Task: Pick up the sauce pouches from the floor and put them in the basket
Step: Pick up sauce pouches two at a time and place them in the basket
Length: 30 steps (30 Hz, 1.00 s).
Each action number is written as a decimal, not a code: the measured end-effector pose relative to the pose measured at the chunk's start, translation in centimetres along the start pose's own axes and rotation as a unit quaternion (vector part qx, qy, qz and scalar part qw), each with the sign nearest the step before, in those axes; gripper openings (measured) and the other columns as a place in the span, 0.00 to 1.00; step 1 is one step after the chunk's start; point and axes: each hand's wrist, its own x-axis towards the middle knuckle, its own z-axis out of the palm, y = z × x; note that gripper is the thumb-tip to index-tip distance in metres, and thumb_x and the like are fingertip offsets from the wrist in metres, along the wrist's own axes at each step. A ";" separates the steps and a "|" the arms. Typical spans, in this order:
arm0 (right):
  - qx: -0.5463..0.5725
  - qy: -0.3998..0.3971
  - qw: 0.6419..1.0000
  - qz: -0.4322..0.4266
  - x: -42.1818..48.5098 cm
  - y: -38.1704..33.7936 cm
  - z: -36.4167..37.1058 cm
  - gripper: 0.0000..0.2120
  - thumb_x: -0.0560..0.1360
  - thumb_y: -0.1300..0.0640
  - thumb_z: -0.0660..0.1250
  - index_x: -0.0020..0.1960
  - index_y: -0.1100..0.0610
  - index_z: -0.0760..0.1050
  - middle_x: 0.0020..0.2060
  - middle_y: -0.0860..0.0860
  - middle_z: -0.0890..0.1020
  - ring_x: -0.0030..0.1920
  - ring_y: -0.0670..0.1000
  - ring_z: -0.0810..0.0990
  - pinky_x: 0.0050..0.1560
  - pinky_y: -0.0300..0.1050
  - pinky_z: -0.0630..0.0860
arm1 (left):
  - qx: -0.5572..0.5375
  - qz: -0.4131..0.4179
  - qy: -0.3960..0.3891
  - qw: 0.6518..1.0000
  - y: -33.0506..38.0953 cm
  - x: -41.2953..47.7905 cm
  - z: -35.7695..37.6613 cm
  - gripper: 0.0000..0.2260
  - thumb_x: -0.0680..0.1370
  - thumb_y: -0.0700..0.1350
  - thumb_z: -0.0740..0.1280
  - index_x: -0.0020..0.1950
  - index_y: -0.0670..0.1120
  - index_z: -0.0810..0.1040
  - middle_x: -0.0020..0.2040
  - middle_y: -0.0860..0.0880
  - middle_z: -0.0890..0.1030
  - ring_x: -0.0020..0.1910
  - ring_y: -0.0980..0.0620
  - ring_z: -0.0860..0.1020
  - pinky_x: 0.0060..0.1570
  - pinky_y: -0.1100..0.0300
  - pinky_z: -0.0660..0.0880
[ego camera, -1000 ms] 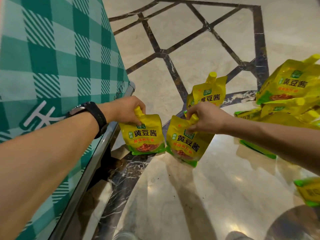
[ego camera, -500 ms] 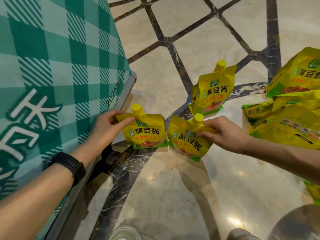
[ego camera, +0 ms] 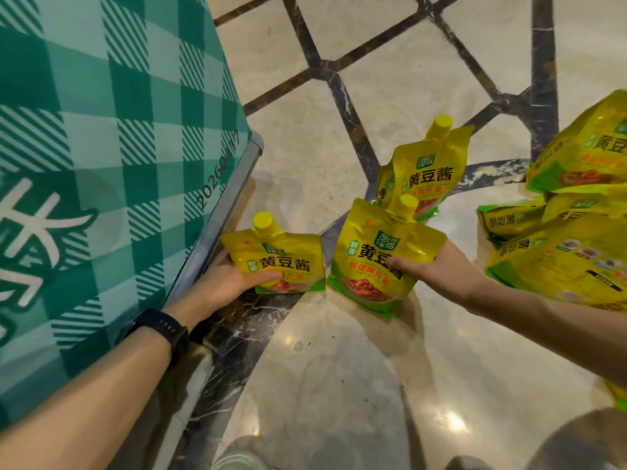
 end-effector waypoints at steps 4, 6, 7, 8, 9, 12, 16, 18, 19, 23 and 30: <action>-0.009 -0.017 0.999 -0.027 0.1 -0.5 0.2 0.13 0.75 0.52 0.71 0.59 0.42 0.76 0.55 0.42 0.83 0.52 0.39 0.82 0.54 0.38 0.78 | -0.012 0.028 0.017 0.999 0.2 0.1 0.2 0.38 0.55 0.68 0.80 0.62 0.56 0.79 0.54 0.61 0.84 0.54 0.62 0.81 0.59 0.59 0.75; -0.016 -0.032 0.999 -0.025 0.4 -1.5 -0.4 0.12 0.77 0.54 0.70 0.58 0.42 0.75 0.52 0.39 0.82 0.47 0.33 0.81 0.47 0.30 0.78 | -0.033 0.061 0.011 0.998 0.3 -0.1 0.5 0.30 0.60 0.60 0.81 0.60 0.56 0.80 0.53 0.62 0.85 0.54 0.63 0.82 0.60 0.59 0.76; -0.009 -0.052 0.998 -0.019 0.7 -2.1 -1.0 0.12 0.77 0.55 0.69 0.58 0.43 0.75 0.51 0.39 0.82 0.46 0.32 0.81 0.43 0.27 0.77 | -0.040 0.072 0.016 0.996 0.4 -0.1 0.6 0.28 0.61 0.58 0.81 0.60 0.56 0.81 0.54 0.60 0.85 0.55 0.61 0.82 0.61 0.57 0.76; 0.001 -0.076 0.997 -0.011 1.0 -2.8 -1.6 0.14 0.77 0.56 0.69 0.60 0.45 0.75 0.51 0.39 0.82 0.46 0.33 0.82 0.42 0.28 0.77 | -0.040 0.077 0.017 0.996 0.6 0.0 0.7 0.26 0.62 0.56 0.81 0.59 0.57 0.81 0.54 0.59 0.85 0.55 0.60 0.82 0.60 0.56 0.76; 0.005 -0.096 0.995 -0.001 1.4 -3.4 -2.2 0.16 0.76 0.57 0.70 0.62 0.46 0.75 0.53 0.41 0.83 0.49 0.36 0.83 0.44 0.31 0.79 | -0.044 0.083 0.007 0.996 1.0 0.0 0.7 0.23 0.64 0.54 0.80 0.57 0.58 0.81 0.54 0.59 0.85 0.55 0.59 0.83 0.59 0.56 0.76; -0.009 -0.132 0.990 0.053 2.1 -4.3 -3.7 0.21 0.72 0.55 0.72 0.64 0.48 0.75 0.54 0.47 0.85 0.53 0.49 0.84 0.49 0.45 0.80 | -0.072 0.070 -0.060 0.993 1.7 0.3 1.1 0.19 0.68 0.52 0.75 0.58 0.57 0.80 0.53 0.58 0.86 0.54 0.58 0.84 0.58 0.56 0.78; 0.024 -0.104 0.989 0.105 1.4 -1.4 -3.2 0.23 0.66 0.49 0.75 0.60 0.48 0.78 0.52 0.48 0.86 0.53 0.51 0.85 0.55 0.53 0.80 | -0.101 0.020 -0.083 0.991 0.2 0.6 3.4 0.21 0.75 0.50 0.71 0.67 0.50 0.75 0.55 0.55 0.84 0.50 0.61 0.84 0.50 0.65 0.80; 0.101 -0.082 0.982 0.135 0.5 0.5 -2.3 0.30 0.62 0.45 0.79 0.61 0.50 0.78 0.53 0.48 0.86 0.55 0.52 0.84 0.59 0.53 0.78 | -0.107 0.007 -0.067 0.992 -0.7 0.8 4.2 0.28 0.69 0.50 0.76 0.68 0.49 0.72 0.56 0.56 0.83 0.50 0.63 0.83 0.50 0.65 0.80; 0.124 -0.086 0.978 0.144 0.2 1.3 -1.8 0.33 0.61 0.46 0.81 0.63 0.49 0.76 0.54 0.47 0.86 0.56 0.51 0.84 0.60 0.54 0.77 | -0.112 0.002 -0.062 0.992 -0.9 0.9 4.4 0.32 0.67 0.49 0.77 0.68 0.50 0.70 0.56 0.56 0.82 0.50 0.64 0.82 0.50 0.65 0.80; 0.125 -0.084 0.979 0.135 -0.3 2.3 -0.3 0.36 0.63 0.57 0.80 0.68 0.49 0.72 0.57 0.49 0.85 0.57 0.53 0.84 0.59 0.57 0.78 | -0.104 -0.012 -0.042 0.994 -1.2 1.3 4.8 0.35 0.66 0.46 0.80 0.67 0.54 0.66 0.57 0.55 0.82 0.54 0.58 0.82 0.54 0.58 0.79; 0.038 -0.127 0.974 0.182 0.4 1.2 -2.1 0.21 0.71 0.56 0.75 0.62 0.50 0.75 0.50 0.50 0.87 0.50 0.54 0.86 0.47 0.50 0.81 | -0.140 -0.039 -0.060 0.988 -1.4 0.6 4.7 0.31 0.71 0.42 0.78 0.69 0.52 0.66 0.54 0.56 0.81 0.50 0.59 0.81 0.44 0.64 0.80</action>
